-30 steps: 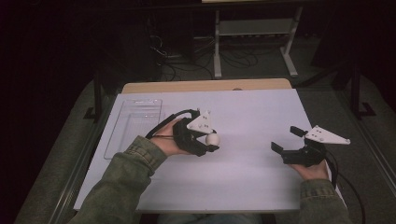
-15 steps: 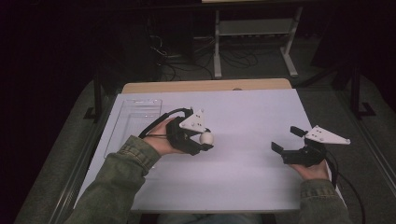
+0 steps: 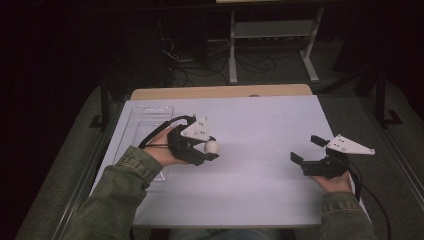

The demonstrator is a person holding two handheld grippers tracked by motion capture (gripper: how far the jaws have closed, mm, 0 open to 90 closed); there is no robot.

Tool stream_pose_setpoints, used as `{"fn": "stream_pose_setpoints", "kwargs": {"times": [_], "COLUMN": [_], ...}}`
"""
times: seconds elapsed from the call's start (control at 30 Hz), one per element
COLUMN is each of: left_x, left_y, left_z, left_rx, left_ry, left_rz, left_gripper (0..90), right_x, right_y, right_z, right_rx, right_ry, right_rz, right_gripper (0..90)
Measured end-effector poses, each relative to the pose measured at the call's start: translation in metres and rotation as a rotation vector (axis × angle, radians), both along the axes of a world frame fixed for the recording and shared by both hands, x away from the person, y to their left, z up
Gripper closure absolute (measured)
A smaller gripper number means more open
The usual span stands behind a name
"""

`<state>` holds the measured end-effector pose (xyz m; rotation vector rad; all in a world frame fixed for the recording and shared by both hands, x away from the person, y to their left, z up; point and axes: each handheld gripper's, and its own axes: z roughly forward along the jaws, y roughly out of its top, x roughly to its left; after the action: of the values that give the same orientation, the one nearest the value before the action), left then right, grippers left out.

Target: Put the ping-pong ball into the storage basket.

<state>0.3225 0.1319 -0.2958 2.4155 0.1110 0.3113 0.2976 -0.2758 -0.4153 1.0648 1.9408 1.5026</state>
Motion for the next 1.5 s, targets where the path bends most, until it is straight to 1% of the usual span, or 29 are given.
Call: {"fn": "stream_pose_setpoints", "kwargs": {"times": [0.13, 0.3, 0.33, 0.87, 0.97, 1.0, 1.13, 1.3, 1.33, 1.5], "left_x": [0.001, 0.001, 0.001, -0.001, -0.001, -0.002, -0.001, -0.002, -0.002, -0.003], "left_y": [0.005, 0.011, 0.012, 0.039, 0.043, 0.044, 0.05, 0.057, 0.061, 0.067], "left_z": [0.001, 0.0, 0.0, -0.002, -0.002, -0.002, -0.001, -0.002, -0.003, -0.004], "left_rx": [-0.01, -0.005, -0.01, -0.029, -0.027, -0.034, -0.04, -0.037, -0.044, -0.056], "left_ry": [-0.002, -0.004, -0.003, -0.004, -0.01, -0.009, -0.012, -0.017, -0.013, -0.016], "left_rz": [0.011, 0.018, 0.022, 0.075, 0.083, 0.089, 0.102, 0.113, 0.124, 0.138], "left_gripper": [50.5, 50.5, 50.6, 50.5, 50.5, 50.5, 50.6, 50.5, 50.6, 50.5], "right_x": [0.0, 0.0, 0.0, 0.0, 0.0, 0.0, -0.001, 0.0, 0.0, 0.0], "right_y": [0.0, -0.001, -0.001, 0.0, 0.0, 0.0, 0.0, 0.0, 0.0, 0.0], "right_z": [0.0, 0.0, 0.0, 0.0, 0.0, 0.0, 0.0, 0.0, 0.0, 0.0], "right_rx": [-0.003, -0.001, -0.002, -0.004, -0.006, -0.005, -0.004, -0.005, -0.007, -0.008], "right_ry": [-0.001, -0.004, -0.003, -0.002, -0.002, -0.002, -0.003, -0.002, -0.002, 0.0], "right_rz": [-0.003, -0.005, -0.005, -0.005, -0.005, -0.005, -0.006, -0.005, -0.003, -0.003], "right_gripper": [0.0, 0.0, 0.0, 0.0, 0.0, 0.0, 0.0, 0.0, 0.0, 0.0]}}
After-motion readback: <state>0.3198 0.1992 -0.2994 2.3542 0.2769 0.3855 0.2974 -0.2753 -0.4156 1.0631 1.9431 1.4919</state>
